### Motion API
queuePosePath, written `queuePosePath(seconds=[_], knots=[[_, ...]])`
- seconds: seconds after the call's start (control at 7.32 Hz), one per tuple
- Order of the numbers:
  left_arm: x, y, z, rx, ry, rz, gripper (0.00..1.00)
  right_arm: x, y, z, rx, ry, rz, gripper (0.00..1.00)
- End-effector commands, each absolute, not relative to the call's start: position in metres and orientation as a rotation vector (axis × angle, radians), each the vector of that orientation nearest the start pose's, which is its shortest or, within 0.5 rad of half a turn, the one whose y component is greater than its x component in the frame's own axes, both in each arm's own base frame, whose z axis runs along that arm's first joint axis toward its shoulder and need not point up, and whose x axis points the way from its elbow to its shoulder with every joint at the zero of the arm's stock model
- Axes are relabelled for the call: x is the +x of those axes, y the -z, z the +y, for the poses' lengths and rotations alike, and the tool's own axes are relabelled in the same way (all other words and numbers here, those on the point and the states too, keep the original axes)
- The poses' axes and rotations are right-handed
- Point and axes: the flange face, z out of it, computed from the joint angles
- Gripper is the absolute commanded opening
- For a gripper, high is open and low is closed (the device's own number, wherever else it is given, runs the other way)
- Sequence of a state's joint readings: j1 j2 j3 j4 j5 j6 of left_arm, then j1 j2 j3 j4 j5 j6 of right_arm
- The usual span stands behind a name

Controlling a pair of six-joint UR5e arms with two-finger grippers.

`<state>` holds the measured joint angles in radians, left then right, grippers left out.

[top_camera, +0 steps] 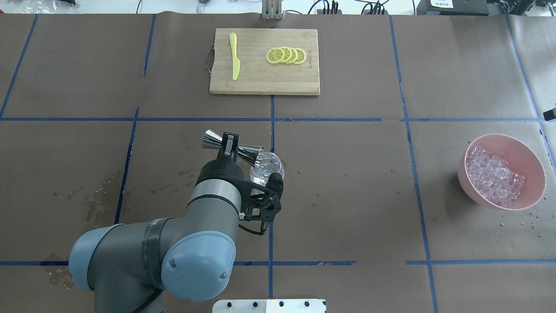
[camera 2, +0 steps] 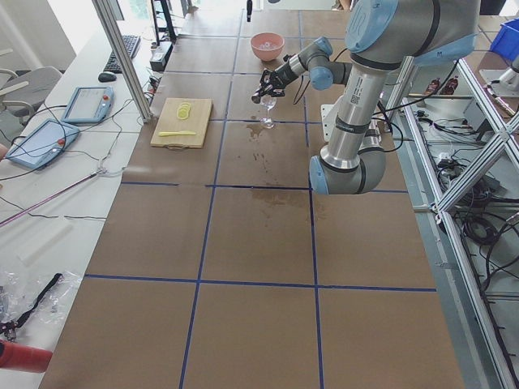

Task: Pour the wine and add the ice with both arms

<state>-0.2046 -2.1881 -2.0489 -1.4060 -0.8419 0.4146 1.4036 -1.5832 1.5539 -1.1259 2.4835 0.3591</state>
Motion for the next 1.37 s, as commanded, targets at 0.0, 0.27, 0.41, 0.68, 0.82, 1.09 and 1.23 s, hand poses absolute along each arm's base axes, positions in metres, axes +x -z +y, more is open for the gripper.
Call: queuePosePath(seconds=[0.0, 0.27, 0.41, 0.68, 0.82, 1.09, 1.23], knots=[[0.48, -0.121, -0.308, 1.189, -1.072, -0.09, 0.0, -0.03, -0.615, -0.505, 0.138, 0.014, -0.967, 1.0], [0.468, -0.12, -0.316, 1.209, -0.79, 0.096, 0.0, -0.03, -0.614, -0.506, 0.14, 0.014, -0.966, 1.0], [0.466, -0.144, -0.317, 1.191, -0.645, 0.198, 0.0, -0.03, -0.614, -0.507, 0.142, 0.015, -0.966, 1.0], [0.457, -0.17, -0.315, 1.201, -0.429, 0.385, 0.0, -0.031, -0.614, -0.509, 0.142, 0.017, -0.966, 1.0], [0.453, -0.185, -0.314, 1.194, -0.358, 0.444, 0.0, -0.031, -0.616, -0.509, 0.138, 0.014, -0.965, 1.0], [0.445, -0.204, -0.312, 1.206, -0.33, 0.482, 0.0, -0.031, -0.617, -0.509, 0.137, 0.014, -0.965, 1.0], [0.444, -0.204, -0.312, 1.204, -0.322, 0.488, 0.0, -0.031, -0.615, -0.509, 0.139, 0.015, -0.965, 1.0]])
